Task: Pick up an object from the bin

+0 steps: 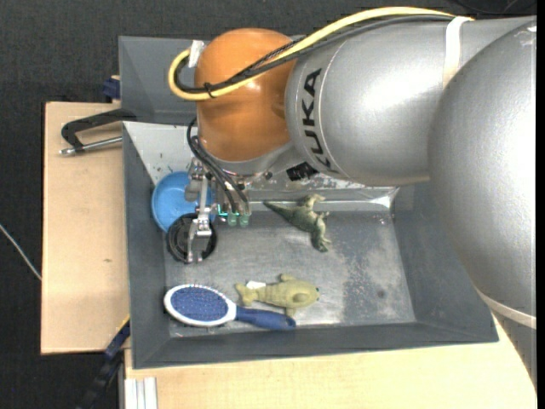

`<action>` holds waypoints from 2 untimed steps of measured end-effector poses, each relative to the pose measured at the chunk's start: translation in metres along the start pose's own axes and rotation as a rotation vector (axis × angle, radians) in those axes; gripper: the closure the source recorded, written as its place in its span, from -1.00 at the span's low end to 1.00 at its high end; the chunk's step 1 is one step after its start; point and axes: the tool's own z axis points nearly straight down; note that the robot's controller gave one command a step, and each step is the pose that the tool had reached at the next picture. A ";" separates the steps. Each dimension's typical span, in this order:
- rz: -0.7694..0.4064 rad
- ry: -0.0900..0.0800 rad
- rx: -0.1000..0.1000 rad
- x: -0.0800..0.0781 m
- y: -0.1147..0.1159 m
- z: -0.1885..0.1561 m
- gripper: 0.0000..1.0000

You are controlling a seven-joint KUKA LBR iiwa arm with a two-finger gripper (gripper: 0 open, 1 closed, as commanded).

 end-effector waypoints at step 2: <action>0.212 -0.007 -0.002 0.058 -0.015 0.088 -1.00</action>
Offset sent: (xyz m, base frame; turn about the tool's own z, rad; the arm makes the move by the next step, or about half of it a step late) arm -0.0722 -0.0034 -0.1282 0.1094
